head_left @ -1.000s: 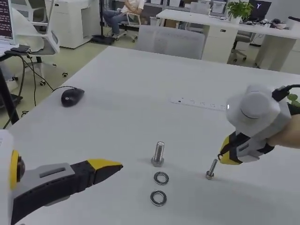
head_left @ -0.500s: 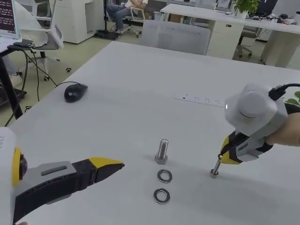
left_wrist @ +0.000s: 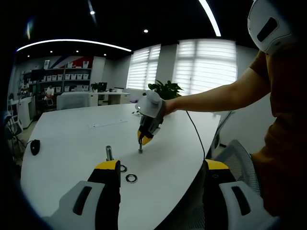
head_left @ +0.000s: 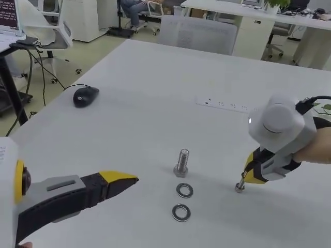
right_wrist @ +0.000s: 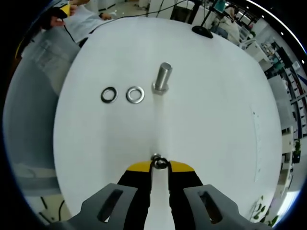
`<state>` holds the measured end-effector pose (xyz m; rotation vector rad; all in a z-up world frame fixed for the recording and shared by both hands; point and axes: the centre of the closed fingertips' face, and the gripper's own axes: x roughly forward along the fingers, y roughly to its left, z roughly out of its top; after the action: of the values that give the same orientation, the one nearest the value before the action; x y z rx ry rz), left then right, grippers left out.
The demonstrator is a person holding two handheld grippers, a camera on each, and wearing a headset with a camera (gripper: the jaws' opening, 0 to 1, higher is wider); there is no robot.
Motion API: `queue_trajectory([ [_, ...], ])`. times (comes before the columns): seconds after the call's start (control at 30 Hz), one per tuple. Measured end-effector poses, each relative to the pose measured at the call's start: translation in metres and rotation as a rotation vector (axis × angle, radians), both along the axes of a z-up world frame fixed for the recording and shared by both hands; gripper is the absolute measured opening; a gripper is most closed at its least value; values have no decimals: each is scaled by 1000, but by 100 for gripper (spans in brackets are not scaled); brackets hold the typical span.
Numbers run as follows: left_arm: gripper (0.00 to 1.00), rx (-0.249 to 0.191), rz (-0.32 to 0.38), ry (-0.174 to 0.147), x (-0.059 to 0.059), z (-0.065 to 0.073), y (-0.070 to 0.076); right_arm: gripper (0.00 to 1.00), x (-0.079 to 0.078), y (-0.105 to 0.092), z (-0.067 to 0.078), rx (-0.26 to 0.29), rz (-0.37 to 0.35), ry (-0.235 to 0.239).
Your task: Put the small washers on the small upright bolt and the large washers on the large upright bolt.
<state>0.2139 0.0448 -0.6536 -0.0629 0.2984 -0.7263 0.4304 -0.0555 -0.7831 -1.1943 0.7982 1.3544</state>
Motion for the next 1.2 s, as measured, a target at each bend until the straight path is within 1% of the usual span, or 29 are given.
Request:
queue_trajectory([
  [0.47, 69, -1, -2, 26, 4, -7, -1, 13, 3, -4, -27, -2, -13, 28],
  [0.6, 69, -3, 0, 29, 5, -7, -1, 14, 3, -5, -29, -4, -11, 29],
  [0.87, 69, 0, -2, 29, 6, -7, -1, 15, 4, -7, -28, -2, -15, 28],
  [1.03, 69, 4, -5, 26, 6, -6, -1, 16, -1, -10, -20, 7, -24, 24],
  [1.2, 69, 10, -9, 17, 6, -4, -1, 16, -6, -14, -11, 13, -30, 10],
])
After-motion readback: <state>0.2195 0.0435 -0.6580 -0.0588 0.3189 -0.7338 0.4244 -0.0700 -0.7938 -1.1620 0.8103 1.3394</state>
